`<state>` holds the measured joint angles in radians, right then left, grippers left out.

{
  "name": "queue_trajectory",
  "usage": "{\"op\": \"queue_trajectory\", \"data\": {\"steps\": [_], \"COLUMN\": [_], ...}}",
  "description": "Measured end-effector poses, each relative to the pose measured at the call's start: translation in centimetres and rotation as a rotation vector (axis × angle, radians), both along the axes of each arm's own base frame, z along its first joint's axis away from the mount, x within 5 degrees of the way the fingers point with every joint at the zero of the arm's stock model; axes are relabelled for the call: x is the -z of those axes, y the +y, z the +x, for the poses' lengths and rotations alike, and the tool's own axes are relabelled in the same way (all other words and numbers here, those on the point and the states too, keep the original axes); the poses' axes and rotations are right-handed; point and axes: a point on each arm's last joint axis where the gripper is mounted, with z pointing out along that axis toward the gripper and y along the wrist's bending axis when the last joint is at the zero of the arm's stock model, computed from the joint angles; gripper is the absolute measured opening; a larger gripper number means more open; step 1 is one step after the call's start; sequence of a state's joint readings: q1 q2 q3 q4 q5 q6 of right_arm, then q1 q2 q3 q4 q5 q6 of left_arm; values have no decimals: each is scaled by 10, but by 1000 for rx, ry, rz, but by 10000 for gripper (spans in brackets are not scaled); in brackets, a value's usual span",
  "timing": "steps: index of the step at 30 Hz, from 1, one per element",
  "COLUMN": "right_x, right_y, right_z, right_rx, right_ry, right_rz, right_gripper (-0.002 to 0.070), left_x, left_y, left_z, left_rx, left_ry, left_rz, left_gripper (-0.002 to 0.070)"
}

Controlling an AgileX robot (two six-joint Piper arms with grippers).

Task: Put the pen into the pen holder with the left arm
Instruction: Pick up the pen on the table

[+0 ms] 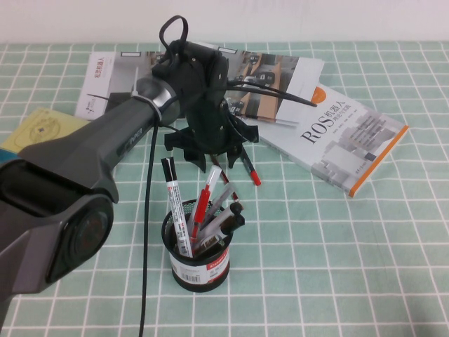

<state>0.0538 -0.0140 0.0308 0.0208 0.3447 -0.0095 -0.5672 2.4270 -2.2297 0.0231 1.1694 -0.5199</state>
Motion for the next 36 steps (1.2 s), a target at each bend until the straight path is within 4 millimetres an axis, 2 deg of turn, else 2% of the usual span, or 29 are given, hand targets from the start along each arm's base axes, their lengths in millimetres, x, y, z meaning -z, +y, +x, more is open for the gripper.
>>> {"op": "queue_trajectory", "data": {"steps": [4, 10, 16, 29, 33, 36], "right_x": [0, 0, 0, 0, 0, 0], "right_y": [0, 0, 0, 0, 0, 0], "right_z": [0, 0, 0, 0, 0, 0], "right_rx": [0, 0, 0, 0, 0, 0], "right_ry": [0, 0, 0, 0, 0, 0], "right_rz": [0, 0, 0, 0, 0, 0], "right_gripper": [-20, -20, -20, -20, -20, -20], "left_x": [1, 2, 2, -2, -24, -51], "left_y": [1, 3, 4, 4, 1, 2], "left_z": [0, -1, -2, -1, -1, -1], "left_rx": [1, 46, 84, 193, 212, 225], "left_ry": [4, 13, 17, -12, -96, -195], "left_rz": [15, 56, 74, 87, 45, 14], "left_gripper": [323, 157, 32, 22, 22, 22]}}
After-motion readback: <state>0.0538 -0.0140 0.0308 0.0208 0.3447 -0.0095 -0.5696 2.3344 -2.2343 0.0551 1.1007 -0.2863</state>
